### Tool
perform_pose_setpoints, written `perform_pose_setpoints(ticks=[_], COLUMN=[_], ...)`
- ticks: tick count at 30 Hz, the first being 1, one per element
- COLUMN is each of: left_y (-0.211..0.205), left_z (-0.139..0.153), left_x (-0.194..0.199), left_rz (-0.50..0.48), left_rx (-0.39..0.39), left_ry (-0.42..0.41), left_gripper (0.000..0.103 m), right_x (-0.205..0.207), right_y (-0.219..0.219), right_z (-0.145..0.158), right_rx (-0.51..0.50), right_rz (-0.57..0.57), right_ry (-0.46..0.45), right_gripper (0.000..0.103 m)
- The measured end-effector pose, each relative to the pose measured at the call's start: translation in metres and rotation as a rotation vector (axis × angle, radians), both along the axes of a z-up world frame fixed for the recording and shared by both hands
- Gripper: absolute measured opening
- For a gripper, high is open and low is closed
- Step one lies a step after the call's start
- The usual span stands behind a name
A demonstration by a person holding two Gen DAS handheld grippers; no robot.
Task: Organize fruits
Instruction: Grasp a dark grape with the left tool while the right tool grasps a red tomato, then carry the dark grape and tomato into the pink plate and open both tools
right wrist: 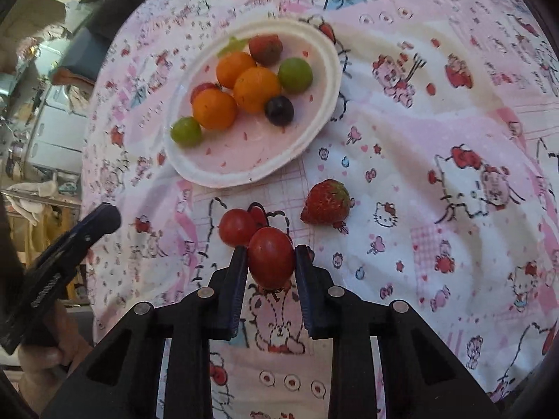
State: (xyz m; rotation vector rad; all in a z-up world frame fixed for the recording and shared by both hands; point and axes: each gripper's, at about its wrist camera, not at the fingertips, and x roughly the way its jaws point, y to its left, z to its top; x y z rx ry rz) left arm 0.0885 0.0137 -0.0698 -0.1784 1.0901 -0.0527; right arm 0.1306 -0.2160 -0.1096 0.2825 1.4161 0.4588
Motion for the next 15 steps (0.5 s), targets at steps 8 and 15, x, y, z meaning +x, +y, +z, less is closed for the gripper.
perform_pose_setpoints(ticks=[8,15], left_y=[0.009,0.022], left_z=[0.018,0.039], left_x=[-0.002,0.002], left_rz=[0.066,0.137], left_rx=[0.041,0.049], left_ry=[-0.125,-0.249], left_gripper=[0.014,0.014], right_x=[0.005,0.018], right_y=[-0.023,-0.044], right_z=[0.044,0.088], right_rx=[0.179,0.349], right_rz=[-0.085,-0.163], right_ry=[-0.149,-0.320], right_gripper=[0.028,0.028])
